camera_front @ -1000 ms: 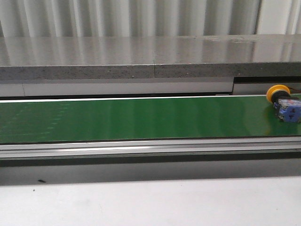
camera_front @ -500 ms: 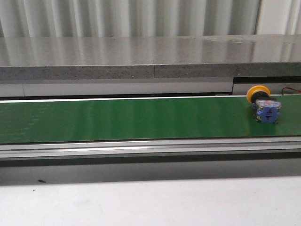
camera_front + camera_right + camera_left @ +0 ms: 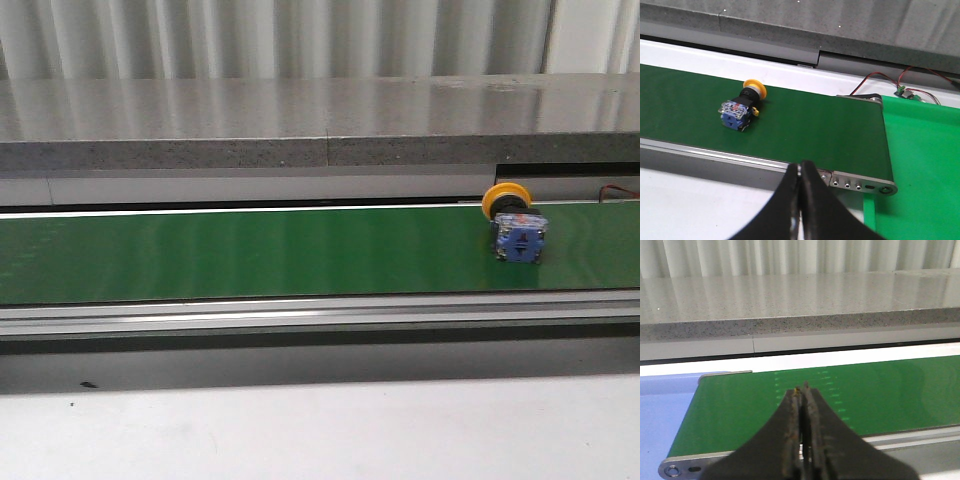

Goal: Move button from right to left

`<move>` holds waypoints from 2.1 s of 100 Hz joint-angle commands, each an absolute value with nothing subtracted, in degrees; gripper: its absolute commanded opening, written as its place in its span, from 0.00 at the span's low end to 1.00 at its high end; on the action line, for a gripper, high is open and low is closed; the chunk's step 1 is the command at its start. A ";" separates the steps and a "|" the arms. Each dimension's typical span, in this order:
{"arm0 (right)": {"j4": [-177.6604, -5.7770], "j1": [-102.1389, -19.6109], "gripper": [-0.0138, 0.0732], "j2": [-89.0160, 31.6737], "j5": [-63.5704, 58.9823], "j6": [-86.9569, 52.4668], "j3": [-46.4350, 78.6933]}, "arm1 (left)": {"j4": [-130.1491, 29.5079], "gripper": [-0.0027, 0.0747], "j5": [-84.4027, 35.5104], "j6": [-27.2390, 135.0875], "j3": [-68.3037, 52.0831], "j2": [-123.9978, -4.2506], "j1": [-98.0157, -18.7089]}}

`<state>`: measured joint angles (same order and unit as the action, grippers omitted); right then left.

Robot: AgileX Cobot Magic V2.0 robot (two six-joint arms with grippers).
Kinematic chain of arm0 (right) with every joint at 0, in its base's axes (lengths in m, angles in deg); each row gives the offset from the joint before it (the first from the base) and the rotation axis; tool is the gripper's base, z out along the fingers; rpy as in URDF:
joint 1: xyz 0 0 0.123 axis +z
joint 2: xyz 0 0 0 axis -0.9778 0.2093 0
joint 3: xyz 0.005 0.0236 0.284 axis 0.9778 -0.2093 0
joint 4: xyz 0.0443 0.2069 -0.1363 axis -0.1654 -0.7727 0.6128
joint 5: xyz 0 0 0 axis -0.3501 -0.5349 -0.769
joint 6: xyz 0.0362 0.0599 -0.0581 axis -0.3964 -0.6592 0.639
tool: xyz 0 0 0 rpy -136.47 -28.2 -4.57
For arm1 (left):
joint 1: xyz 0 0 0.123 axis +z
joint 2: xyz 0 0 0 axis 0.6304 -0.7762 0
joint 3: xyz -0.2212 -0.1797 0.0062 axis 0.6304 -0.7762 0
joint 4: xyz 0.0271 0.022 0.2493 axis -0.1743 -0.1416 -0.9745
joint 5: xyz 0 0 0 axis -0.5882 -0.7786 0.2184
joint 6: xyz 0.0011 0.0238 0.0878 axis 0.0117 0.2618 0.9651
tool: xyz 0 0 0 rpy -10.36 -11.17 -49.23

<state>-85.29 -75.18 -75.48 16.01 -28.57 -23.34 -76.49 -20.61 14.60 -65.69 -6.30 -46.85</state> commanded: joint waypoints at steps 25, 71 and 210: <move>-85.08 -75.24 0.08 -76.43 11.54 -28.09 -22.35 | -76.13 0.01 -14.06 14.12 -63.49 -4.67 -47.33; -85.08 -75.24 0.08 -76.43 11.48 -28.09 -22.35 | -74.79 0.01 -37.72 14.12 -37.34 -25.49 -47.33; -85.08 -75.24 0.08 -76.43 11.88 -28.09 -22.35 | -63.46 0.70 -59.84 7.79 -3.40 -80.95 -57.08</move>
